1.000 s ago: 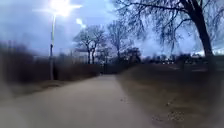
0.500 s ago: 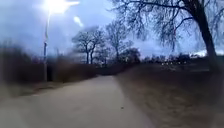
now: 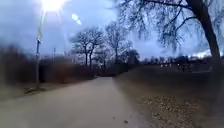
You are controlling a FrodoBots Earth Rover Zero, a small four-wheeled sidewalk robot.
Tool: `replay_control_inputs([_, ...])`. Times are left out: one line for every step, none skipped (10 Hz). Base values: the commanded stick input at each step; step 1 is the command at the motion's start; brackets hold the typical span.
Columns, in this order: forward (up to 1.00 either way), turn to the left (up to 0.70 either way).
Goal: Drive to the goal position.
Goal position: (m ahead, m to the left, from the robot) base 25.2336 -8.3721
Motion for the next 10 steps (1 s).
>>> replay_control_inputs([0.72, 0.00])
replay_control_inputs([1.00, 0.00])
replay_control_inputs([1.00, 0.00])
replay_control_inputs([1.00, 0.00])
replay_control_inputs([1.00, 0.00])
replay_control_inputs([1.00, 0.00])
replay_control_inputs([1.00, 0.00])
replay_control_inputs([1.00, 0.00])
replay_control_inputs([1.00, 0.00])
replay_control_inputs([1.00, 0.00])
